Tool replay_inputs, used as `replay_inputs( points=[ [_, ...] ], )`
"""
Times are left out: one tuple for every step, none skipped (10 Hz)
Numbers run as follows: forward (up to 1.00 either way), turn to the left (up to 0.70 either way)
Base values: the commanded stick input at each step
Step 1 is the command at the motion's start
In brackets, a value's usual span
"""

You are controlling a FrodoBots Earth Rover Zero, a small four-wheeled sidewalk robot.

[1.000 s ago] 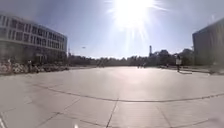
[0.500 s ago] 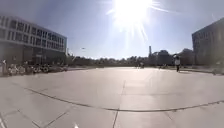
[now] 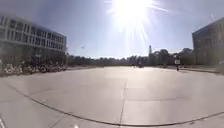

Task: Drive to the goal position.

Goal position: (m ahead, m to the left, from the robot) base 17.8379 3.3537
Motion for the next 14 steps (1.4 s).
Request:
replay_inputs(
  points=[
    [0.7,0.0],
    [0.7,0.0],
    [0.7,0.0],
    [0.7,0.0],
    [0.7,0.0],
    [0.7,0.0],
    [0.7,0.0],
    [0.7,0.0],
    [0.7,0.0],
    [0.7,0.0],
    [0.7,0.0],
    [0.7,0.0],
    [0.7,0.0],
    [0.7,0.0]
  ],
)
